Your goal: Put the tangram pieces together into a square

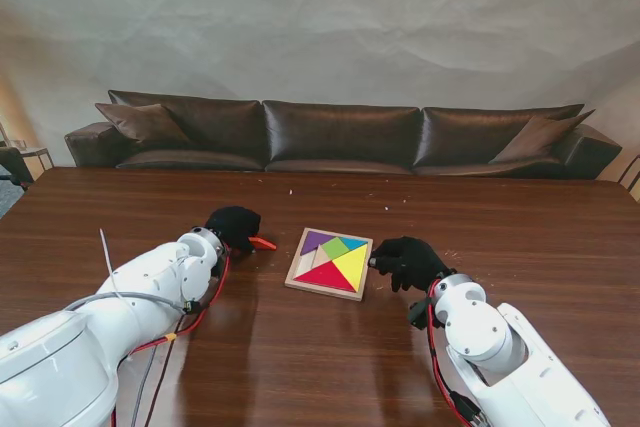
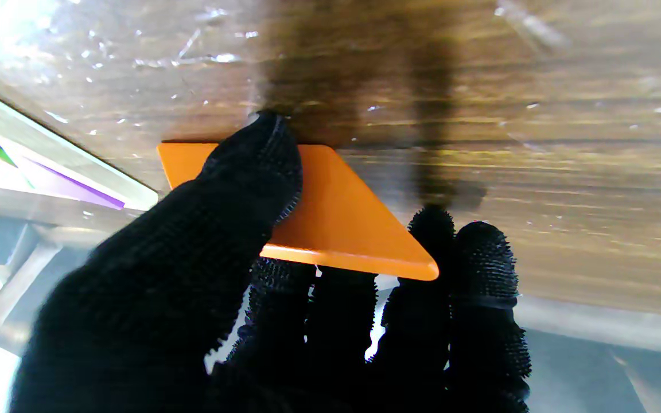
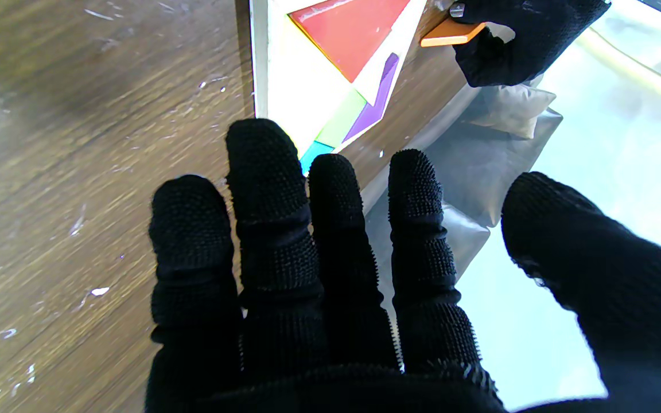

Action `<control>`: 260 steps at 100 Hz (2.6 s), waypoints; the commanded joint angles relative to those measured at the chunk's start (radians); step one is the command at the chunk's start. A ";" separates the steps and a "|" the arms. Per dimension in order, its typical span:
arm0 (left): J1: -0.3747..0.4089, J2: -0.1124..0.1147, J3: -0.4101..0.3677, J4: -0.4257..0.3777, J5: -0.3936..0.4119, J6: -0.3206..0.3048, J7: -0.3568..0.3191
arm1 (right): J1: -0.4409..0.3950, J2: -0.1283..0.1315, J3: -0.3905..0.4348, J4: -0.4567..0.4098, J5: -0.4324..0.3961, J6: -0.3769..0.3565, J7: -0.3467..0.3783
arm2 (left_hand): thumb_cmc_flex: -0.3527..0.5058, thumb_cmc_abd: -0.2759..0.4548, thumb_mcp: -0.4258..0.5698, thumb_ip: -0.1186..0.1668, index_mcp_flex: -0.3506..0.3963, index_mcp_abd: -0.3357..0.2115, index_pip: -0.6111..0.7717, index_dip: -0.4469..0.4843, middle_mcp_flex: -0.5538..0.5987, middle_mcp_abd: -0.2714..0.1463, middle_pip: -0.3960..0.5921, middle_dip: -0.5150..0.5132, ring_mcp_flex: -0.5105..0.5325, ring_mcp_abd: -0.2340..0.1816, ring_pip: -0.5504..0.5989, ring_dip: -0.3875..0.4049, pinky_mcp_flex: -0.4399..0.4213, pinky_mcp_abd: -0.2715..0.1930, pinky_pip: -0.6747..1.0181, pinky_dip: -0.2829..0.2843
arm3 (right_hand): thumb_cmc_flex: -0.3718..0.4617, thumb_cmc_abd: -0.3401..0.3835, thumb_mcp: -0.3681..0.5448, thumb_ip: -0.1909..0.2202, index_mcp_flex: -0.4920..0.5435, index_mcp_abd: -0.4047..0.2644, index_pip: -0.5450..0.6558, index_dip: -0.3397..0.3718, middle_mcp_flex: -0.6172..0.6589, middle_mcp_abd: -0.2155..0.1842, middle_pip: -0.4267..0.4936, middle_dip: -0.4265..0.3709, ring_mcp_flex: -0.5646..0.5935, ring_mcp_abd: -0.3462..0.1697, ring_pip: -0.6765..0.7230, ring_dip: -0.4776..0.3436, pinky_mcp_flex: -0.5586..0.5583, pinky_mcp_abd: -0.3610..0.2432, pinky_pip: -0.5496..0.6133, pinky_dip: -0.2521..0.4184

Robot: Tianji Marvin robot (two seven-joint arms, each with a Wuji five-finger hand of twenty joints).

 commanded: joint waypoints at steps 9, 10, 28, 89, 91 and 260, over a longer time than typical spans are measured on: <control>0.036 -0.006 0.003 0.018 -0.001 -0.009 -0.051 | -0.002 -0.003 -0.001 0.002 0.002 0.001 0.016 | 0.121 0.012 0.048 0.065 0.061 -0.050 0.077 0.021 0.013 0.003 0.022 0.026 0.078 -0.065 0.038 -0.007 0.027 -0.002 0.020 -0.002 | 0.013 0.026 -0.011 -0.012 0.016 -0.002 0.007 -0.005 0.012 0.017 -0.001 0.003 0.027 0.002 0.009 0.001 -0.118 0.018 0.034 -0.008; 0.036 -0.006 0.001 0.018 -0.001 -0.010 -0.051 | -0.002 -0.003 -0.001 0.002 0.002 0.001 0.016 | 0.125 0.015 0.044 0.066 0.061 -0.049 0.076 0.021 0.014 0.005 0.021 0.028 0.080 -0.066 0.041 0.001 0.030 -0.005 0.019 -0.004 | 0.013 0.026 -0.011 -0.013 0.016 -0.002 0.007 -0.005 0.011 0.017 -0.001 0.003 0.027 0.002 0.009 0.001 -0.118 0.018 0.034 -0.008; 0.026 0.000 -0.006 0.018 -0.002 -0.040 -0.058 | -0.001 -0.003 -0.001 0.004 0.002 0.003 0.017 | 0.138 0.021 0.037 0.075 0.066 -0.045 0.070 0.024 0.024 0.013 0.014 0.051 0.120 -0.065 0.032 0.078 0.061 -0.011 0.020 -0.015 | 0.014 0.025 -0.011 -0.013 0.016 -0.002 0.007 -0.005 0.011 0.018 -0.001 0.003 0.028 0.002 0.009 0.001 -0.116 0.019 0.034 -0.008; 0.020 0.088 -0.070 -0.151 0.084 -0.100 -0.062 | 0.002 -0.003 -0.005 0.004 0.003 0.004 0.018 | 0.163 0.030 0.042 0.088 0.078 -0.032 0.065 0.035 0.023 0.028 0.028 0.062 0.186 -0.061 0.011 0.145 0.116 0.004 0.028 -0.009 | 0.012 0.028 -0.011 -0.010 0.016 0.000 0.006 -0.003 0.010 0.019 0.000 0.002 0.033 -0.002 0.007 0.000 -0.110 0.017 0.035 -0.010; 0.023 0.096 -0.078 -0.167 0.090 -0.099 -0.071 | 0.002 -0.003 -0.006 0.004 0.003 0.004 0.018 | 0.164 0.030 0.043 0.088 0.078 -0.032 0.065 0.035 0.022 0.028 0.029 0.062 0.186 -0.060 0.010 0.146 0.116 0.004 0.028 -0.008 | 0.013 0.029 -0.010 -0.009 0.016 0.000 0.006 -0.003 0.010 0.017 -0.001 0.002 0.033 -0.002 0.007 0.000 -0.110 0.017 0.035 -0.010; -0.130 0.153 0.137 -0.480 0.198 -0.213 -0.418 | -0.003 -0.002 0.001 0.008 0.005 -0.010 0.018 | 0.132 0.070 0.044 0.094 0.050 -0.098 0.081 0.055 -0.032 -0.007 0.024 0.115 0.093 -0.082 -0.030 0.122 0.024 -0.016 -0.034 0.006 | 0.011 0.032 -0.014 -0.003 0.015 0.002 0.000 0.005 0.012 0.022 0.000 0.002 0.035 0.001 0.007 0.001 -0.109 0.018 0.036 -0.013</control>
